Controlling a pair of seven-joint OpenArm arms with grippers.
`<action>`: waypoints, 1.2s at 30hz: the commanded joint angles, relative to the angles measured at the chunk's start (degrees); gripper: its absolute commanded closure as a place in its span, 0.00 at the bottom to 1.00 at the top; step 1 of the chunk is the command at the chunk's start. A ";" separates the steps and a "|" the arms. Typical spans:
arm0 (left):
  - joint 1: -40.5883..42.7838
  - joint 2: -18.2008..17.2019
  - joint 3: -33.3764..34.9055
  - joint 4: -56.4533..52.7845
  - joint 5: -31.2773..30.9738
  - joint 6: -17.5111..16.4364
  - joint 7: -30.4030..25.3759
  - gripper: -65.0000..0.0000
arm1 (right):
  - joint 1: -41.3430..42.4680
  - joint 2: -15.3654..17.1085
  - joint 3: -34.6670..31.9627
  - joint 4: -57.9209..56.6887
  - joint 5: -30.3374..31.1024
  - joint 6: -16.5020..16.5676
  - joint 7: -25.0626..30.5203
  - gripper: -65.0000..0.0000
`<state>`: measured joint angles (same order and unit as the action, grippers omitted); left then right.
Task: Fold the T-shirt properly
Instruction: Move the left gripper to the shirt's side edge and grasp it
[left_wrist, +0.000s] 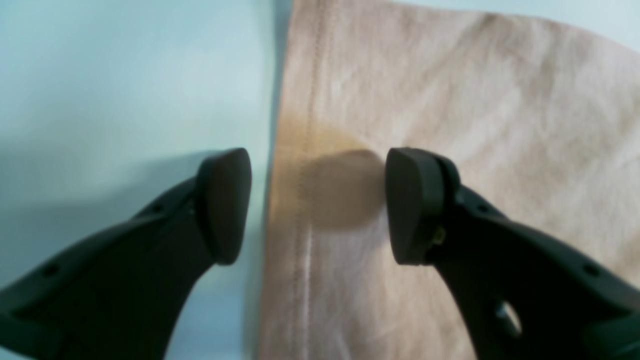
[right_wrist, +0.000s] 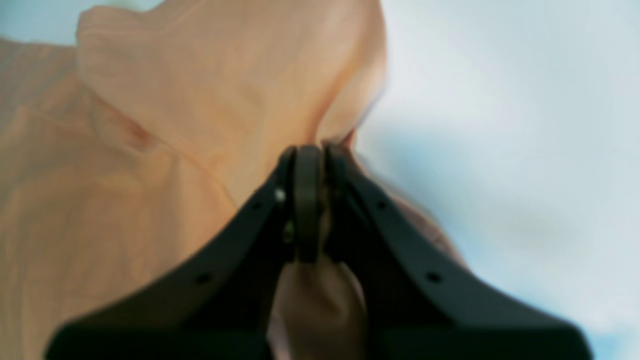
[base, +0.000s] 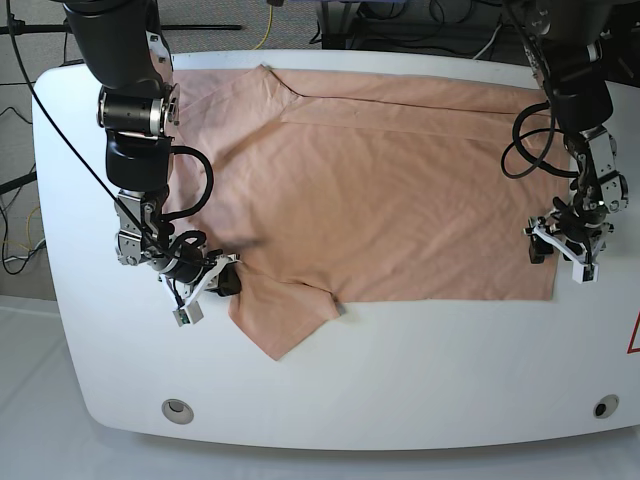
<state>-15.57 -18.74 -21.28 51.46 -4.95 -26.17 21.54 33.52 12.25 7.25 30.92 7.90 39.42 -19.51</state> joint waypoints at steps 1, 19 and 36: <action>-1.08 -0.83 -0.07 1.26 -0.30 -0.23 -0.39 0.38 | 0.60 0.26 -0.15 0.24 -1.57 -0.11 -2.44 0.96; -0.59 -0.54 -0.71 1.38 -1.14 -0.06 -1.13 0.48 | 0.92 0.36 -0.21 0.16 -1.49 -0.07 -2.68 0.94; -1.12 -0.69 -0.16 1.18 -1.49 -0.92 -1.51 0.99 | 1.23 0.48 -0.30 0.29 -1.06 0.58 -2.94 0.96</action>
<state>-15.25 -18.44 -21.39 51.68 -5.80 -26.87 21.21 33.63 12.25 7.14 31.03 7.92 39.99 -19.81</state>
